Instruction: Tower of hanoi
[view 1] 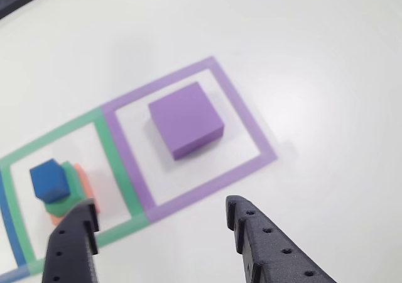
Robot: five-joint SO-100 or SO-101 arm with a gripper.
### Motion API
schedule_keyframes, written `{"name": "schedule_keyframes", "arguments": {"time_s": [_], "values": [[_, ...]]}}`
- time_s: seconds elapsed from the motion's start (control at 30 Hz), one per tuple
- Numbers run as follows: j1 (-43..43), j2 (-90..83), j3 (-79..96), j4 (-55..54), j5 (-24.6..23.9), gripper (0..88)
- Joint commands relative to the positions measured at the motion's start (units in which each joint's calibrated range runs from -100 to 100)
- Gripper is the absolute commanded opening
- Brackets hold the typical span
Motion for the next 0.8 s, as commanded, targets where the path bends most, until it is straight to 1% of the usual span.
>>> {"name": "schedule_keyframes", "arguments": {"time_s": [0.0, 0.1, 0.2, 0.47, 0.6, 0.77], "values": [[2.0, -0.6, 6.9, -11.5, 0.8, 36.7], [3.3, 0.1, 14.4, -21.4, 0.8, 41.9], [4.7, 1.9, 21.4, -32.1, 0.8, 44.8], [6.6, 12.8, 30.6, -52.0, 0.8, 45.2], [6.6, 22.5, 32.3, -64.7, 0.8, 46.1], [5.9, 33.5, 31.8, -76.5, 0.8, 46.9]]}}
